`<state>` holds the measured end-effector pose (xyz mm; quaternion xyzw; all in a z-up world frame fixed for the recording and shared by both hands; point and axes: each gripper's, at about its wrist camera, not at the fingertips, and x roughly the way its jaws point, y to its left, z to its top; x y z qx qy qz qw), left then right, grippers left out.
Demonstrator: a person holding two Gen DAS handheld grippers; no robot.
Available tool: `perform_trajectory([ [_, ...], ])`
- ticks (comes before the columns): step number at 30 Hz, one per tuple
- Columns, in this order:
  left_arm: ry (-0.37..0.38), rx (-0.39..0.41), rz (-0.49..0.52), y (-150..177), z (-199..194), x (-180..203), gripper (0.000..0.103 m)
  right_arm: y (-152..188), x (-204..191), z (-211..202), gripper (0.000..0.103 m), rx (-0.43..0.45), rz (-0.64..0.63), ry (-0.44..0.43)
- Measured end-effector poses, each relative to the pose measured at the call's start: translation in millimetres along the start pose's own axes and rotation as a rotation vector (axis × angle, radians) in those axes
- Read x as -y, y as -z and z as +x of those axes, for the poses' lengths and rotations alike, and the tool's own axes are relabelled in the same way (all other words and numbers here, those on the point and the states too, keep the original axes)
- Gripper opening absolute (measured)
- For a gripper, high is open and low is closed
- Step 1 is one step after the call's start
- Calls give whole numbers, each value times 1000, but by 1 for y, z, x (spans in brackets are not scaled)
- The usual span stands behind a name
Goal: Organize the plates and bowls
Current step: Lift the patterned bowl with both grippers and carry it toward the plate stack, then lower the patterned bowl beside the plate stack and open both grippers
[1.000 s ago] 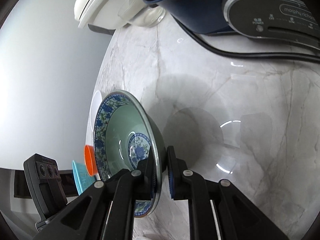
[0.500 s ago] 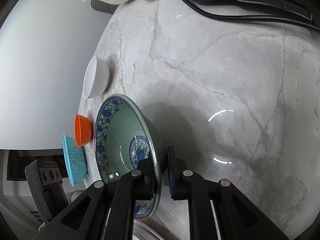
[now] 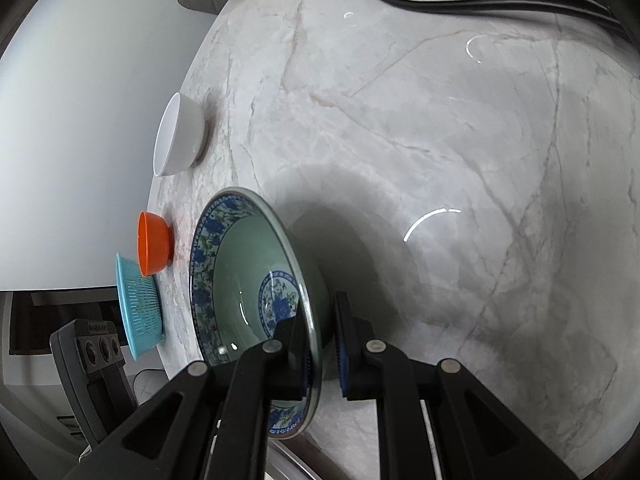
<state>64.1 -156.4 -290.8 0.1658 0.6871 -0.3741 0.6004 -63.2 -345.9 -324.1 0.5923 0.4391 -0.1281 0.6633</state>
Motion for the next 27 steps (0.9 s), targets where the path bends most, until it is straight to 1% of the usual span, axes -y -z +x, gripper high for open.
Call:
perform_trajectory([
  [9,-9,13,2,-4,10,11,25,0,2,3,12,-8,-11,8],
  [10,-11,14,0,-3,11,12,25,-1,1,4,14,-10,-14,9],
  [12,-10,19,-10,-3,11,10,27,-1,2,5,14,-19,-10,10],
  [13,-11,21,-15,-1,9,7,34,-1,2,5,14,-20,-10,9],
  [14,-14,27,-20,0,8,5,52,-1,2,5,14,-19,-15,10],
  [16,-14,39,-27,2,5,3,66,-1,2,5,15,-18,-19,12],
  [17,-16,43,-30,3,3,2,67,-1,1,4,15,-18,-21,12],
  [18,-21,48,-31,4,2,1,68,0,1,4,19,-17,-24,12],
  [19,-27,53,-32,5,-1,0,73,0,1,3,25,-13,-25,12],
  [20,-31,61,-34,6,-4,0,76,0,0,1,28,-9,-28,11],
  [22,-40,79,-36,9,-12,-1,77,1,-3,-4,36,-1,-43,13],
  [23,-49,88,-41,12,-17,-3,79,1,-3,-7,38,3,-51,14],
  [24,-54,102,-47,15,-24,-3,82,2,-4,-11,44,9,-60,15],
  [25,-63,122,-51,18,-32,-5,90,2,-5,-16,54,16,-71,21],
  [26,-79,146,-56,22,-40,-7,96,2,-5,-22,61,26,-82,28],
  [27,-89,177,-65,26,-49,-10,97,2,-5,-27,73,37,-92,32],
])
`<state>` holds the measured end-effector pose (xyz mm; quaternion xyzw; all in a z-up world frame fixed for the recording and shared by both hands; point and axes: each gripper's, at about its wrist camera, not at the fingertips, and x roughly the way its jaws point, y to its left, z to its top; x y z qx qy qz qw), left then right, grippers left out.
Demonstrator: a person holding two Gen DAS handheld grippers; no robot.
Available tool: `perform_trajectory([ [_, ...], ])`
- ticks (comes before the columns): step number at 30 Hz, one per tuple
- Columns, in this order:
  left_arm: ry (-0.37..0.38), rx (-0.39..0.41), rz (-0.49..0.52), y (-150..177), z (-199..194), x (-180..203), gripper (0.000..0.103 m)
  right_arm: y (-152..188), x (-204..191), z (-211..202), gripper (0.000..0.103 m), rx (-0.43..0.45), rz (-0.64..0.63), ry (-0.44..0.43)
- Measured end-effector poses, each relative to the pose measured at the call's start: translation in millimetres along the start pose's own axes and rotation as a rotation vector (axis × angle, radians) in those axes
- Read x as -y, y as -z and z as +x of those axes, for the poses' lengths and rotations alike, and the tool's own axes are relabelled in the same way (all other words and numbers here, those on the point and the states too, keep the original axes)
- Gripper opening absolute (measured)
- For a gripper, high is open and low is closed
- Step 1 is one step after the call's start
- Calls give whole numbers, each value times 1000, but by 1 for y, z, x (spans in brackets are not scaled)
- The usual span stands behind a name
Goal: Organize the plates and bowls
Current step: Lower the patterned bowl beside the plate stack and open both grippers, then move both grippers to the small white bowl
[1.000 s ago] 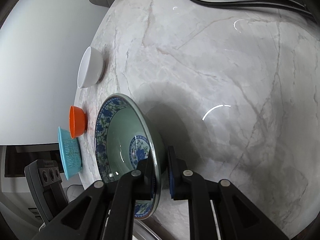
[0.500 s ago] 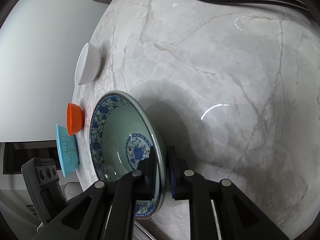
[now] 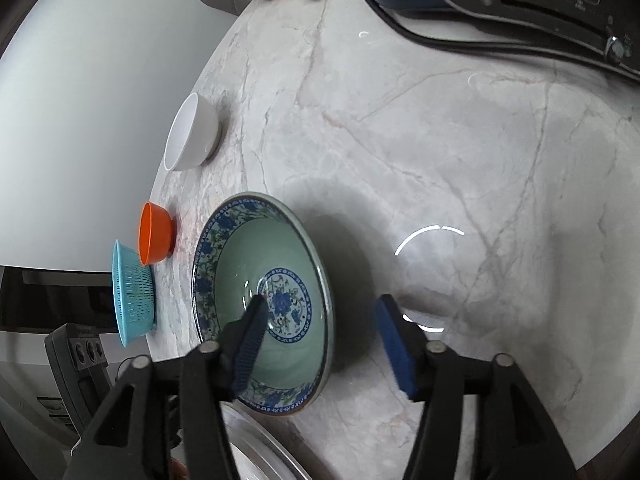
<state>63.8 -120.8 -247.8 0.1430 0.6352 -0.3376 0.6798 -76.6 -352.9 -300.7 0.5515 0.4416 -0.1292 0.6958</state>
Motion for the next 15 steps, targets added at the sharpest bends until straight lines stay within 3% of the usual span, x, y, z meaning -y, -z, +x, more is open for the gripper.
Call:
perform_trajectory([
  [2,-17,67,-30,3,-18,-11,103,-3,1,-11,87,17,-14,7],
  [7,-53,158,-124,3,-48,-44,103,-24,-24,-29,99,22,-108,-17],
  [12,-68,243,-170,-13,-78,-66,103,-49,-73,-29,101,14,-272,-61],
  [15,-81,243,-177,-31,-87,-69,103,-69,-100,-21,101,-4,-342,-84],
])
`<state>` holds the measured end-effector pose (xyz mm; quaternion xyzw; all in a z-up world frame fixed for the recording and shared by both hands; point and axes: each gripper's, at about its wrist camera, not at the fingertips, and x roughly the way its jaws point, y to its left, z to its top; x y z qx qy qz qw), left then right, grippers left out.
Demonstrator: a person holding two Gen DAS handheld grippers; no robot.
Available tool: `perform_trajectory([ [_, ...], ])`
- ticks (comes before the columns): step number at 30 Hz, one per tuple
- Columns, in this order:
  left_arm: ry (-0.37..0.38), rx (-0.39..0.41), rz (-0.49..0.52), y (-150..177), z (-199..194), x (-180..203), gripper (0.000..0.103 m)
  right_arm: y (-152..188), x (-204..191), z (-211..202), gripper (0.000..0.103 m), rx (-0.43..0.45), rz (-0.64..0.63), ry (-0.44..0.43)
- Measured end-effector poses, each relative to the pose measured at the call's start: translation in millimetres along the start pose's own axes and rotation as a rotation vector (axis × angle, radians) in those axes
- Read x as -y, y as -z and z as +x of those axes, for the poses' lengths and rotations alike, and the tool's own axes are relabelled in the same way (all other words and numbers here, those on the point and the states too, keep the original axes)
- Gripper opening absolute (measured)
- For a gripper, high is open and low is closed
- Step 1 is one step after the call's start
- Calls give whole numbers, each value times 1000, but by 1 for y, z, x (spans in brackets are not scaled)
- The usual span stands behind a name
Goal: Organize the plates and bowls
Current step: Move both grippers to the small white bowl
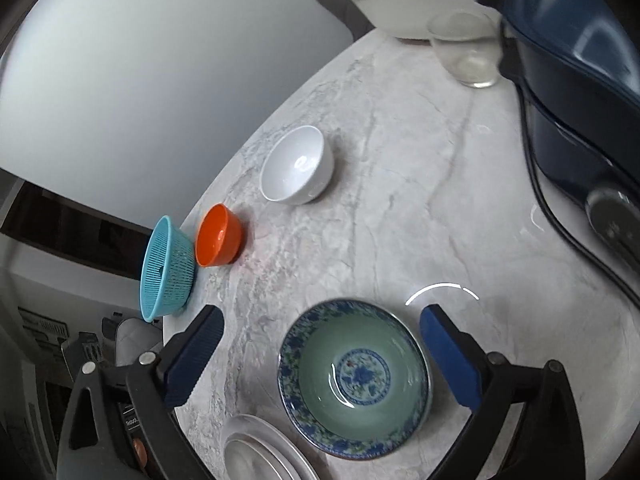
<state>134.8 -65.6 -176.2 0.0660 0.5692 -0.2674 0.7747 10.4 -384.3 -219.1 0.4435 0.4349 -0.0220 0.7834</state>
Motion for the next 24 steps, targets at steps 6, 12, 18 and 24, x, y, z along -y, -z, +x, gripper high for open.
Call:
perform_trajectory([
  [6,-50,-38,-50,-42,16,-4,103,-69,-32,21,101,-19,-111,2],
  [12,-49,-40,-61,-81,43,9,103,-126,-33,53,98,-37,-132,19],
  [18,-70,-57,-30,-125,79,40,101,-152,-13,93,98,-110,-87,31],
  [24,-39,-71,-56,-162,116,54,98,-160,7,129,92,-204,-15,31],
])
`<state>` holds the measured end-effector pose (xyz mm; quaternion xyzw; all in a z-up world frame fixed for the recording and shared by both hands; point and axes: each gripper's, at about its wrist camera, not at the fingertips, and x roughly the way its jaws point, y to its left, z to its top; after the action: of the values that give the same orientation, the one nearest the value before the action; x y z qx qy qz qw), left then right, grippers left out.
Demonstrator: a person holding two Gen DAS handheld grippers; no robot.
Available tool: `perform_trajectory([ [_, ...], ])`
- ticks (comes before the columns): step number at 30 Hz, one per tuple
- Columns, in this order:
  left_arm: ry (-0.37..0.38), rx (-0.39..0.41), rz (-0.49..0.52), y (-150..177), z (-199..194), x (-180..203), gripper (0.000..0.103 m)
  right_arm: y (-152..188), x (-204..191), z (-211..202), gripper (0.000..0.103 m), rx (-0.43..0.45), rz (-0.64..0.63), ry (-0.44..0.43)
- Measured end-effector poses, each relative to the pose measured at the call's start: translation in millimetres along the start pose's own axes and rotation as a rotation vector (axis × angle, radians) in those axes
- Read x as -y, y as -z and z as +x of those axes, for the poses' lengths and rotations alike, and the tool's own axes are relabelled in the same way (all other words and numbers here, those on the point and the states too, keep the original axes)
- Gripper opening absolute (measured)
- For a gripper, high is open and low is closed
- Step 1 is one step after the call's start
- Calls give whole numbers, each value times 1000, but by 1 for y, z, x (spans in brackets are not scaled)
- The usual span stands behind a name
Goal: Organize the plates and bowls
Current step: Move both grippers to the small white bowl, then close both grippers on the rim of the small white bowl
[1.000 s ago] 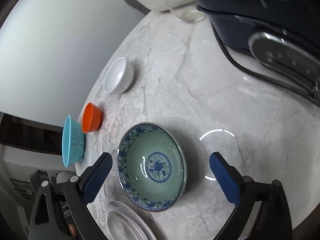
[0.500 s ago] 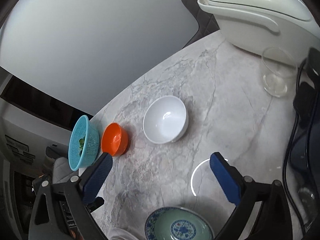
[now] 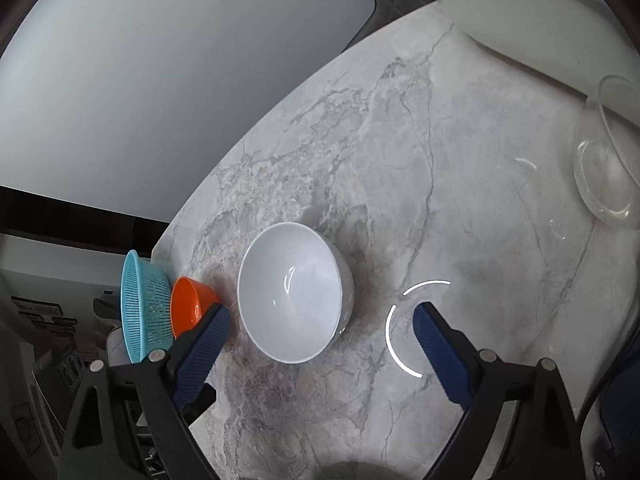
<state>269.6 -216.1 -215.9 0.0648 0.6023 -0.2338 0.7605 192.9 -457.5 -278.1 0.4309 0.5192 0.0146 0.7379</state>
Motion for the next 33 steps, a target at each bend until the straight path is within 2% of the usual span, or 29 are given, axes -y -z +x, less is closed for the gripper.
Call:
perform_trajectory([
  [2,28,-20,-10,-8,12,2,91,-2,6,9,82,-39,34,-29],
  [3,30,-31,-13,-11,18,3,88,-5,9,13,74,-56,55,-36],
  [5,34,-47,-20,-16,28,4,77,-8,14,20,69,-75,84,-39],
  [6,35,-54,-23,-16,32,4,76,-9,15,21,67,-75,85,-45],
  [10,40,-84,-27,-21,50,1,76,-12,15,25,66,-73,56,-34],
  [17,94,-110,-72,-33,69,-9,76,-20,23,31,61,-77,64,-59],
  [25,100,-130,-63,-43,82,-12,76,-24,26,43,54,-93,45,-60],
  [27,122,-129,-65,-47,84,-12,70,-25,27,44,53,-97,43,-59],
  [29,147,-136,-62,-50,86,-13,57,-25,28,45,52,-98,37,-56],
  [33,153,-144,-60,-53,92,-10,50,-25,31,47,50,-107,39,-53],
])
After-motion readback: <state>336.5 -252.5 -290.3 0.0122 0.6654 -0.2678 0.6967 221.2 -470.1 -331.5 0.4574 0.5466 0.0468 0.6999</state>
